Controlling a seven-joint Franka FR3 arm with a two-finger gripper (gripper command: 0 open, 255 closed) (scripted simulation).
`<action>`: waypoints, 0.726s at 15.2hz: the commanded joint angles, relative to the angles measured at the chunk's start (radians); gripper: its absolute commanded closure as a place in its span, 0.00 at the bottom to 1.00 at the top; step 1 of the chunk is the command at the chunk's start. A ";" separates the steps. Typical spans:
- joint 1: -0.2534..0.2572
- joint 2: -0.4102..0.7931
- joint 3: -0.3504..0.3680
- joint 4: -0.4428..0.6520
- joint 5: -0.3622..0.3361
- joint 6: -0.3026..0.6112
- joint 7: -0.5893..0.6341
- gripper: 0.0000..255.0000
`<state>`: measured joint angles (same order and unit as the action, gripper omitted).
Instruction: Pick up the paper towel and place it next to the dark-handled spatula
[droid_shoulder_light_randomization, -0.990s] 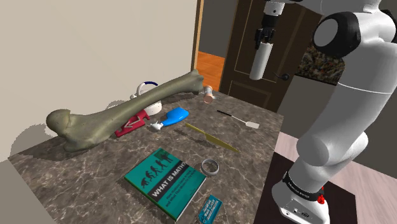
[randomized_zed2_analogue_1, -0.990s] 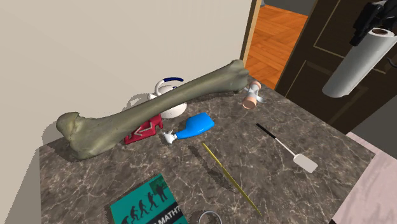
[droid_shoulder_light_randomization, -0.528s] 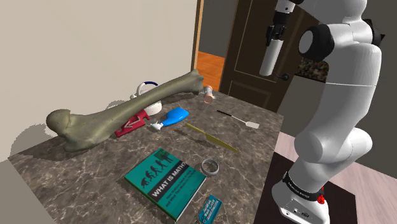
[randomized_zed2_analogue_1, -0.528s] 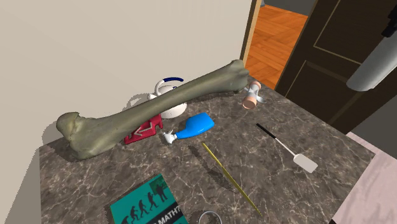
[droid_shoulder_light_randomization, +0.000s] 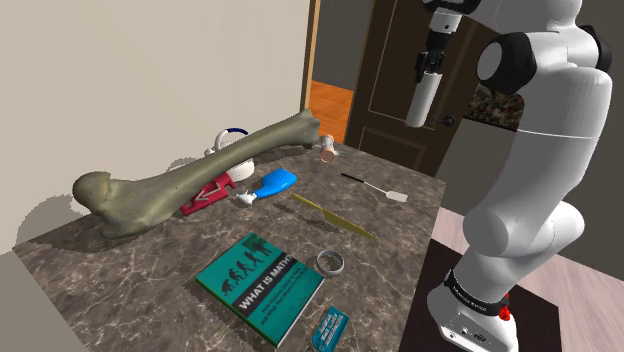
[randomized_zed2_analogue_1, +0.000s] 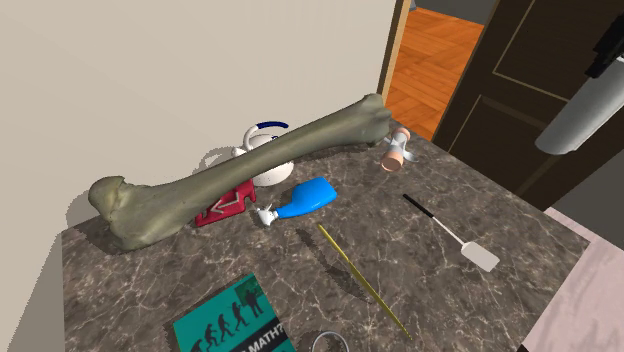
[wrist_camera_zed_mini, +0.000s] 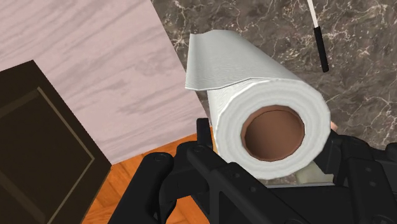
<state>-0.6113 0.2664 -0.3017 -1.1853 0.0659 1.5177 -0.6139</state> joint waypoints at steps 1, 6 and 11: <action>0.006 -0.019 0.001 -0.056 -0.006 0.039 0.002 1.00; 0.015 -0.048 0.002 -0.166 -0.016 0.120 0.006 1.00; 0.021 -0.067 0.004 -0.259 -0.022 0.195 0.010 1.00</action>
<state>-0.5908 0.1992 -0.2982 -1.4321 0.0444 1.6999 -0.6053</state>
